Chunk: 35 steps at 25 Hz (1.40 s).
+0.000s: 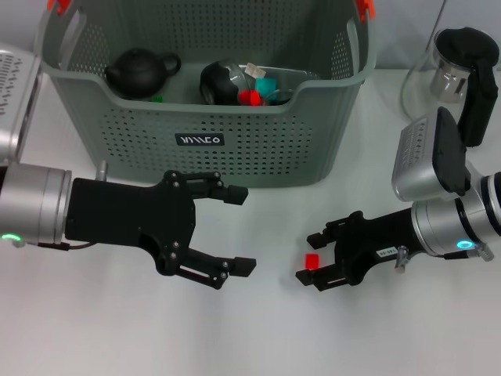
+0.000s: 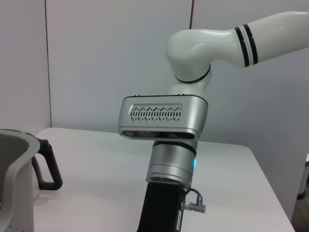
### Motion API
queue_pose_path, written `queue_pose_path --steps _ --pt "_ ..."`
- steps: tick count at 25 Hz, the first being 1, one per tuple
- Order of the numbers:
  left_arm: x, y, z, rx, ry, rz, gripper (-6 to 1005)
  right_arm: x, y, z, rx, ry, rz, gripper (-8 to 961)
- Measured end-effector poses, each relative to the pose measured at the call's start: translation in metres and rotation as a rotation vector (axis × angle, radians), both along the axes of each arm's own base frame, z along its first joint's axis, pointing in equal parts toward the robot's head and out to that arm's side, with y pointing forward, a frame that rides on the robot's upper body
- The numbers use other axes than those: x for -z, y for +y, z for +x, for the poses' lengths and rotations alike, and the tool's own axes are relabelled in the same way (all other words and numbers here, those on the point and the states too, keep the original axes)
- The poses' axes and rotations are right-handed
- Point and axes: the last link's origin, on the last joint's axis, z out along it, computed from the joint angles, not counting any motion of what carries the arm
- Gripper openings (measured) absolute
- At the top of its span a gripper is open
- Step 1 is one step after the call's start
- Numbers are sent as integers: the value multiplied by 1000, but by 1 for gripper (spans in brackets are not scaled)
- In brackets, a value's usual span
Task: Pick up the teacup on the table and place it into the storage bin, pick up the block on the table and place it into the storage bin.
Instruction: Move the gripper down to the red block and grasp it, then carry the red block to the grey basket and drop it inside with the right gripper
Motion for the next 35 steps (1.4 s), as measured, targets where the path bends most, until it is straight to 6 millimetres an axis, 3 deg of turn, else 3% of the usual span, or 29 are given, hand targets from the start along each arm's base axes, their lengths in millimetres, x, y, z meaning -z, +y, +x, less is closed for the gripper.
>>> queue_pose_path --steps 5,11,21,24,30,35 --pt "1 0 0 3 -4 -1 951 3 -1 1 -4 -14 -5 677" --pt "1 0 -1 3 -4 0 952 7 -2 2 -3 -29 -6 573" --pt "-1 0 -3 -5 -12 18 951 7 -4 4 2 -31 -9 574" --pt "-1 0 -3 -3 -13 16 951 7 -3 4 3 -31 -6 376" --pt "-1 -1 -4 -5 -15 15 951 6 -2 3 4 -30 -2 178" --pt "-3 -1 -6 -12 -20 21 952 -2 -5 1 9 -4 -21 167"
